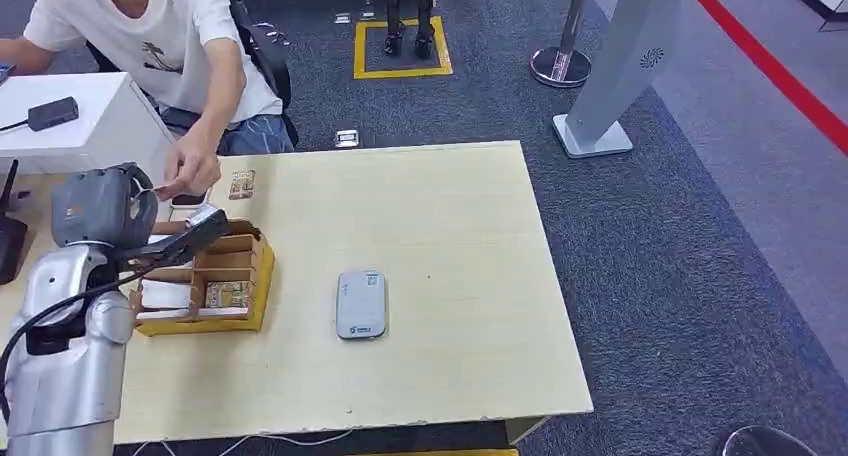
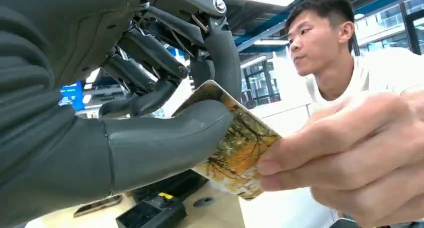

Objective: Pass the card to the sensor for recognition and then transmit it.

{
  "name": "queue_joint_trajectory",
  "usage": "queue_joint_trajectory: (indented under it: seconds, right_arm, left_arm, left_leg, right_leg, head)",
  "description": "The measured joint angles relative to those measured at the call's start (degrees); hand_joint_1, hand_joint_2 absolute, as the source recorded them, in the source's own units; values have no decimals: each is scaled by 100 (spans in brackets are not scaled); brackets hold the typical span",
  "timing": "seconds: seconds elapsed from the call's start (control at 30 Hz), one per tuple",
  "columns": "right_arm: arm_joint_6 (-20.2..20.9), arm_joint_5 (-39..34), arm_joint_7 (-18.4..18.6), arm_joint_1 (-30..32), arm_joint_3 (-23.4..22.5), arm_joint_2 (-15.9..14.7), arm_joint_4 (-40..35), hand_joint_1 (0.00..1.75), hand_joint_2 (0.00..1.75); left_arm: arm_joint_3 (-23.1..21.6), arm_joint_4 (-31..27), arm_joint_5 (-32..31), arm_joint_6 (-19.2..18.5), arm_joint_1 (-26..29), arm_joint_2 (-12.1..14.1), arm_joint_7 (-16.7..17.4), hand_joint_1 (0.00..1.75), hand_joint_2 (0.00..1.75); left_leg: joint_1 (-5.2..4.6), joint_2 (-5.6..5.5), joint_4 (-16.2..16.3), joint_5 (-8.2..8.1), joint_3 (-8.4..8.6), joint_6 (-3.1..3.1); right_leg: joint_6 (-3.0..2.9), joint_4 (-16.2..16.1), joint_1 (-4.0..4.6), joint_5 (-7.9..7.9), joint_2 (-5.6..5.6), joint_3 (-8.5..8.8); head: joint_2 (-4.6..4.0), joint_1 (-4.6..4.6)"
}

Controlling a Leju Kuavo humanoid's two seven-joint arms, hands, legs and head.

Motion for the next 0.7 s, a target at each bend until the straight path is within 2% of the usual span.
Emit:
queue_joint_trajectory:
  seconds: [0.27, 0.3, 0.33, 0.43, 0.47, 0.7]
  right_arm:
    - [0, 0, 0, 0, 0, 0, 11, 0, 0]
    - [0, 0, 0, 0, 0, 0, 11, 0, 0]
    - [0, 0, 0, 0, 0, 0, 11, 0, 0]
    - [20, 0, -2, 0, 0, 0, 13, 0, 0]
    - [44, 0, -2, -3, 0, 0, 13, 0, 0]
    - [50, 0, -15, -2, 0, 0, 15, 0, 0]
  left_arm:
    - [0, 83, 0, 4, -25, -39, 0, 175, 175]
    - [-2, 90, 0, 4, -27, -44, 0, 33, 175]
    - [0, 98, 0, 4, -29, -46, 0, 0, 175]
    - [0, 105, -13, 41, -28, -55, -26, 0, 175]
    - [-2, 105, -18, 70, -28, -57, -46, 0, 0]
    - [0, 107, -33, 120, -28, -118, -98, 0, 0]
  left_leg:
    - [0, 2, 0, 0, 0, 0]
    - [0, 3, 0, 0, 0, 0]
    - [0, 3, 0, 0, 0, 0]
    - [0, 2, 0, 0, -1, 0]
    - [0, 1, 0, 0, -1, 0]
    - [0, 1, 0, 0, -1, 0]
  right_leg:
    - [0, 0, 0, 0, 2, -2]
    - [0, 0, 0, 0, 2, -2]
    - [0, 0, 0, 0, 2, -2]
    - [0, 0, 0, -1, 1, -2]
    - [0, 0, 0, -1, 0, -2]
    - [1, 0, 0, 1, -1, -1]
  head:
    - [0, 0]
    - [0, 0]
    - [0, 0]
    - [0, 0]
    - [0, 0]
    - [0, 0]
